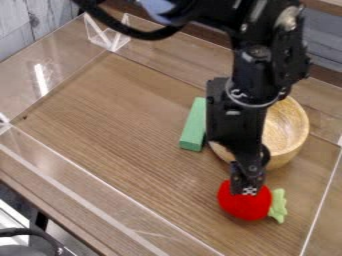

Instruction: Move the red object to the right side of the table

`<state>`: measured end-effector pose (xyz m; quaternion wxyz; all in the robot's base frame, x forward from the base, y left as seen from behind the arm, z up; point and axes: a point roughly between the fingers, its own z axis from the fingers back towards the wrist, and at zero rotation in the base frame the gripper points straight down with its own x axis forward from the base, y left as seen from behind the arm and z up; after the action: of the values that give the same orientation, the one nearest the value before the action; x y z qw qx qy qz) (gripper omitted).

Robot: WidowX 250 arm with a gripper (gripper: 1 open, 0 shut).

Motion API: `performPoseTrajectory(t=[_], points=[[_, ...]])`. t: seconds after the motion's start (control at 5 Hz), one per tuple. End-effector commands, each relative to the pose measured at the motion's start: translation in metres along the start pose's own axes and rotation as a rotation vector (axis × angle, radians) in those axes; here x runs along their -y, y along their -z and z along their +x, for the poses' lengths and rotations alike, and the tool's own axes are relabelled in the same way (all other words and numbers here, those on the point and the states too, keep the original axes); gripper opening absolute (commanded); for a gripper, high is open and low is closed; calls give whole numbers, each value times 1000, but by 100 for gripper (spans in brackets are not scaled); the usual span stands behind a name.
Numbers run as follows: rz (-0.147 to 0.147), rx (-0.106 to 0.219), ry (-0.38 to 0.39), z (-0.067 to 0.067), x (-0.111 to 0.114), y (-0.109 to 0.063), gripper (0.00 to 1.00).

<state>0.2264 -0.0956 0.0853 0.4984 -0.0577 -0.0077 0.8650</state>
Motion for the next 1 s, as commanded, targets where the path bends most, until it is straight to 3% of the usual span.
performPoseTrajectory(t=[0.0, 0.8], points=[[-16, -46, 34, -7, 7, -18, 100], [60, -56, 168, 5, 11, -33, 100]])
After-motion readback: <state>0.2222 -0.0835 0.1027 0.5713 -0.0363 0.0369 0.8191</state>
